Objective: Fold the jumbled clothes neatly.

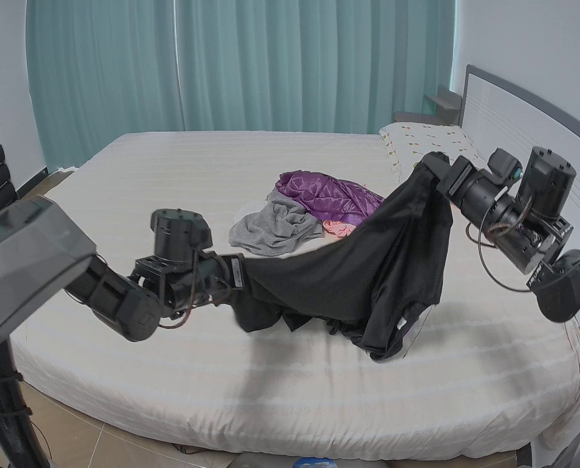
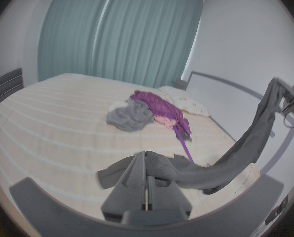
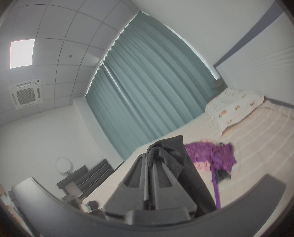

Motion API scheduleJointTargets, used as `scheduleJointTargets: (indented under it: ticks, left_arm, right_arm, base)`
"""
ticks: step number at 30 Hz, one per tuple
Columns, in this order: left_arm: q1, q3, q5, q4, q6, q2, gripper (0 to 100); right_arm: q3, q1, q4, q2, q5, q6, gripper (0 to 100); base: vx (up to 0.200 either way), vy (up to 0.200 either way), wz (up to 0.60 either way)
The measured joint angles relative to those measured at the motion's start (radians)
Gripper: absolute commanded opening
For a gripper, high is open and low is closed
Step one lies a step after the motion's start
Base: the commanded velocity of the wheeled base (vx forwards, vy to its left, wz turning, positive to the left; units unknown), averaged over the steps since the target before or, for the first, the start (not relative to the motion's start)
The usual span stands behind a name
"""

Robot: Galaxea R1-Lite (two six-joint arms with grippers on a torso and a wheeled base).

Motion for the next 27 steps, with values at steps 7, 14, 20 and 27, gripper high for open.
scheduleJointTargets:
  ticks: [7,14,20,27]
  left_arm:
    - [0.065,0.038,0.053,-0.001,-0.026,-0.172,0]
    - [0.095,0.082,0.066,-0.002,-0.088,-0.273,0]
    - [0.096,0.168,0.072,-0.002,-0.219,-0.309,0]
    - [0.085,0.289,0.069,-0.007,-0.322,-0.327,0]
  right_arm:
    - [-0.206,-0.061,0.001,0.049,-0.057,-0.041,0]
    - [-0.226,-0.075,-0.003,0.064,-0.063,-0.042,0]
    - [-0.053,-0.074,-0.008,0.097,-0.064,0.050,0]
    - [0.078,-0.071,-0.015,0.156,-0.068,0.128,0]
  base:
    - [0.000,0.000,0.00]
    - [0.000,0.000,0.00]
    - [0.000,0.000,0.00]
    - [0.000,0.000,0.00]
